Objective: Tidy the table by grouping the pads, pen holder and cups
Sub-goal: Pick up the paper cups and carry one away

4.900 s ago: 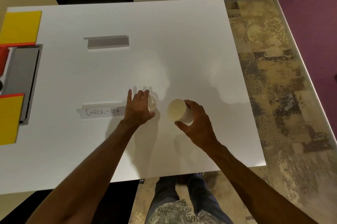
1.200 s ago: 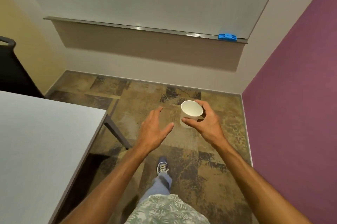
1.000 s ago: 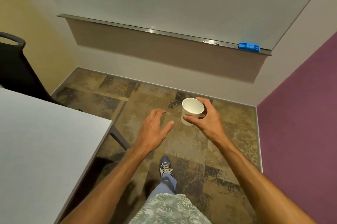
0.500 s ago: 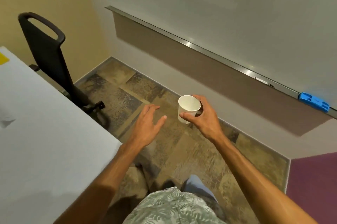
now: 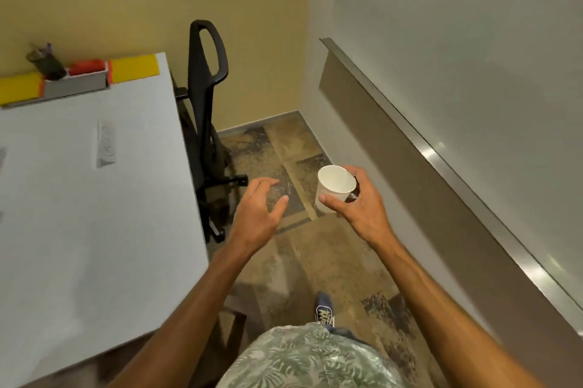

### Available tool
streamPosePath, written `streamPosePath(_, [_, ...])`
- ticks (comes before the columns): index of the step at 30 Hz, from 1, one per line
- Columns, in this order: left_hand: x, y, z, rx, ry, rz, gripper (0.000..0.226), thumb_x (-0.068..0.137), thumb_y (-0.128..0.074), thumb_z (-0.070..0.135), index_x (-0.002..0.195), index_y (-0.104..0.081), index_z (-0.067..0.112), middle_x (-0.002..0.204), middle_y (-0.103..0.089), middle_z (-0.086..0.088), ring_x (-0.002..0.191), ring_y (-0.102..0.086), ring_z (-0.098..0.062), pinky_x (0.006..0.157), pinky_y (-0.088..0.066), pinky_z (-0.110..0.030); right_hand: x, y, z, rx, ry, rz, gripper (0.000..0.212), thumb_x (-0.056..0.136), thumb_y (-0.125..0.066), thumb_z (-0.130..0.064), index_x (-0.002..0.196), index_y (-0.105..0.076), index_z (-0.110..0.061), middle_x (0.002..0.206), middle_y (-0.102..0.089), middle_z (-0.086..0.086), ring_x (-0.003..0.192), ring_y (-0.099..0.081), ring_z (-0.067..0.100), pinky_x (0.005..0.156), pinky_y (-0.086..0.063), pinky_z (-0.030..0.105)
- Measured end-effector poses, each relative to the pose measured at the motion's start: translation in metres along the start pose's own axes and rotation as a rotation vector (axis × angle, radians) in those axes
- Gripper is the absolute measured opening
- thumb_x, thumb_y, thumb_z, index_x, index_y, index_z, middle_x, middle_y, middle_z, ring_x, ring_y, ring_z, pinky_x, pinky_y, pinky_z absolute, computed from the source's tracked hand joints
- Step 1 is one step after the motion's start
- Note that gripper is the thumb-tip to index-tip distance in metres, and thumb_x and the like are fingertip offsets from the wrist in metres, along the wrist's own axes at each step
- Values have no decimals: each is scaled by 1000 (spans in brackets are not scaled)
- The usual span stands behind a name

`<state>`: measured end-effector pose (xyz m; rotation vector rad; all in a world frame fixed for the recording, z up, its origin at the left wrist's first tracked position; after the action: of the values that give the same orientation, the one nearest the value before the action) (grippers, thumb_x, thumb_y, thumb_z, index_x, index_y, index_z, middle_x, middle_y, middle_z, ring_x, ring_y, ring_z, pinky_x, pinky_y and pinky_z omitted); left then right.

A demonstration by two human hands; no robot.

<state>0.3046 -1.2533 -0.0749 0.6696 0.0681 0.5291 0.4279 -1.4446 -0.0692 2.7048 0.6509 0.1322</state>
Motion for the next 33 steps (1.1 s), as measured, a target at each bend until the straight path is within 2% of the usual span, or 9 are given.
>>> streamPosePath(3, [22,-1,-2,2,65,88,38,93,-60,40,127,-53,27,125,-51,11,112,-53,-5,94,-53,-39,44,-9,-5,-34,47,-106,69,69,-89,-35,127,-52,-29,120,-62,-14,109,-60,4,84,-51,18])
streamPosePath(7, [43,7,-14,-15,191,192,42,92,-61,40,130,-51,25,128,-51,9,112,-55,-8,94,-53,-39,91,-35,-13,-53,101,-238,70,69,-89,-36,128,-53,-28,120,-62,-13,110,-59,8,87,-53,25])
streamPosePath(11, [63,24,-43,6,309,251,46,92,-60,41,134,-48,28,132,-52,9,114,-54,-6,96,-52,-34,134,-75,-25,-57,142,-349,69,69,-89,-37,127,-52,-32,116,-59,-19,106,-57,0,77,-47,6])
streamPosePath(14, [77,42,-75,27,411,296,44,92,-59,45,133,-45,35,134,-52,10,110,-51,-1,89,-46,-22,161,-118,-32,-51,148,-458,72,70,-88,-36,131,-51,-27,119,-58,-16,106,-54,-2,77,-43,0])
streamPosePath(18, [100,72,-120,36,507,356,45,92,-58,47,133,-43,39,135,-52,11,109,-50,0,89,-44,-23,198,-181,-46,-56,177,-582,71,70,-87,-39,130,-49,-31,118,-57,-23,110,-54,-4,81,-44,6])
streamPosePath(22, [125,116,-164,11,600,421,47,92,-59,46,136,-44,36,140,-50,6,118,-55,-11,98,-51,-35,233,-249,-61,-85,180,-663,78,69,-87,-40,134,-44,-36,117,-53,-28,110,-55,1,87,-48,15])
streamPosePath(25, [136,153,-186,-6,637,490,48,92,-61,42,136,-45,33,138,-50,5,117,-56,-15,97,-52,-37,247,-298,-80,-109,203,-732,83,68,-87,-39,136,-39,-40,112,-48,-38,104,-55,-6,81,-43,8])
streamPosePath(28, [137,193,-207,2,660,567,47,94,-60,37,137,-47,25,137,-51,3,115,-55,-14,98,-51,-38,256,-349,-104,-126,262,-814,75,68,-85,-41,130,-43,-40,111,-54,-32,105,-55,-7,75,-44,6])
streamPosePath(33, [111,245,-245,13,742,695,45,94,-61,34,135,-49,22,132,-53,3,111,-56,-13,95,-52,-39,253,-441,-140,-129,326,-981,71,69,-86,-38,127,-45,-36,118,-57,-17,106,-57,-2,81,-47,12])
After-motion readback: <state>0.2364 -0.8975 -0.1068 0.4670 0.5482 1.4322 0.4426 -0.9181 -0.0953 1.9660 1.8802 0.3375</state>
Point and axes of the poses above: each hand's wrist, its own x-axis towards the middle knuckle, its own y-axis out of the back of the hand, z = x × y, the point moved 10 cm from there along x, towards the middle knuckle
